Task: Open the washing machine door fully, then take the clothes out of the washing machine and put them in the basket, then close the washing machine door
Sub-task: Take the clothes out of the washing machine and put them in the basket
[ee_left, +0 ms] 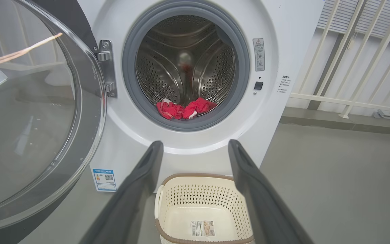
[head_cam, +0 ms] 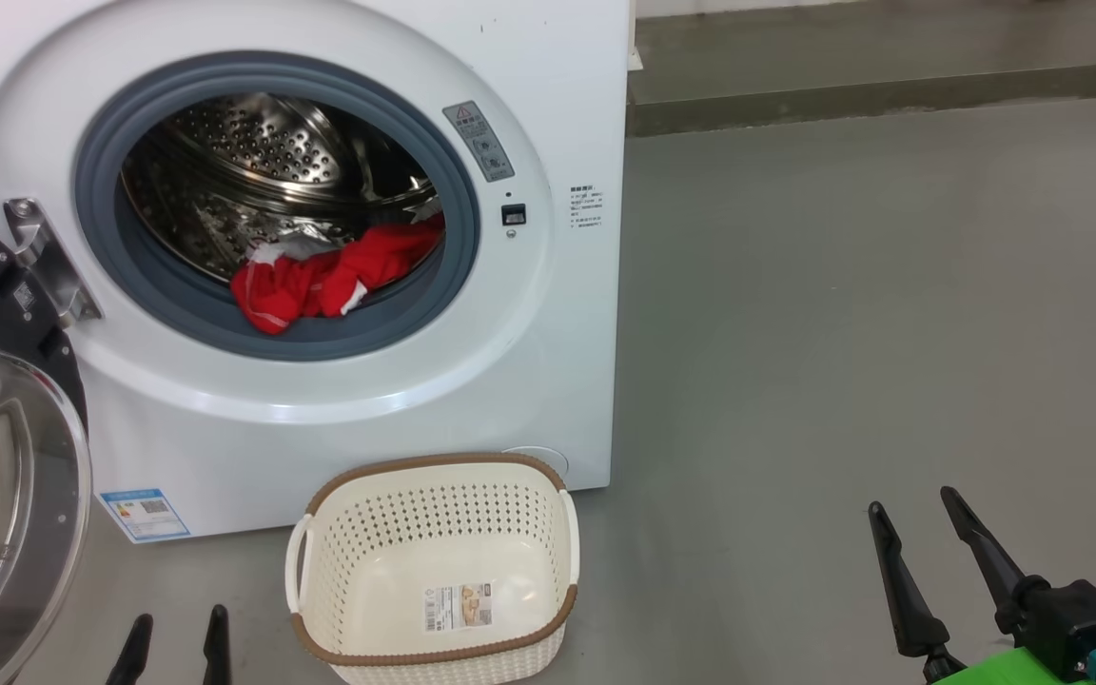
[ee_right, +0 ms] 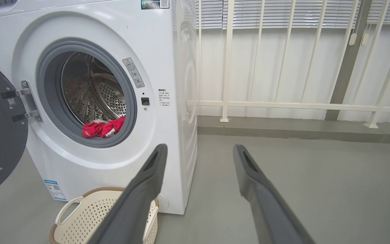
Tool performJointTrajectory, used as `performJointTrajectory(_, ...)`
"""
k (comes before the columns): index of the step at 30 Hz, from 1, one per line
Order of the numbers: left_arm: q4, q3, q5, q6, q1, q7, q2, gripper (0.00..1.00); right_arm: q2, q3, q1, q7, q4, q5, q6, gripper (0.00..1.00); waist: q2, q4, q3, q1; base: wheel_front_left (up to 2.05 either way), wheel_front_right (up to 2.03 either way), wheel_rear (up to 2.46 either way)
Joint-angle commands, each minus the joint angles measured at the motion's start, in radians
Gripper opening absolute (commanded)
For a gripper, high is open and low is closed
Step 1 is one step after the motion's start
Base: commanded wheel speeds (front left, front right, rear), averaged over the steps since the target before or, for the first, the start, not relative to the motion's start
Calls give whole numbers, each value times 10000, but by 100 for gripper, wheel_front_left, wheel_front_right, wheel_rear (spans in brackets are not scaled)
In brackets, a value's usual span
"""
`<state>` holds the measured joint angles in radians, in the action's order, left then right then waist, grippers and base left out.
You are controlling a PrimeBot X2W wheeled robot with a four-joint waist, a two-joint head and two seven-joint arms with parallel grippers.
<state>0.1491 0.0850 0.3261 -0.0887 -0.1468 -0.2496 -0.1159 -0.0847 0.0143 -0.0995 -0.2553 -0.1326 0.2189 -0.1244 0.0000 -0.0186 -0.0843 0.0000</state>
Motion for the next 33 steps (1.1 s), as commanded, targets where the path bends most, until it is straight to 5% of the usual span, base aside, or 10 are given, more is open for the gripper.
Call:
performJointTrajectory(1, -267, 376, -81, 115, 268, -122, -112, 100, -160, -270, 365, -65, 200, -61, -63, 100, 0, 3, 8, 0, 35, -35, 0)
performJointTrajectory(23, -277, 292, 131, 304, 380, 48, -110, 100, -172, -321, 373, -65, 59, -50, -63, 100, 0, 167, -3, 0, 142, -142, 0)
performJointTrajectory(33, -356, 212, 170, 413, 263, 299, -182, 100, -181, -369, 341, -65, 20, -31, -63, 100, 0, 176, -65, 0, 43, -43, 0)
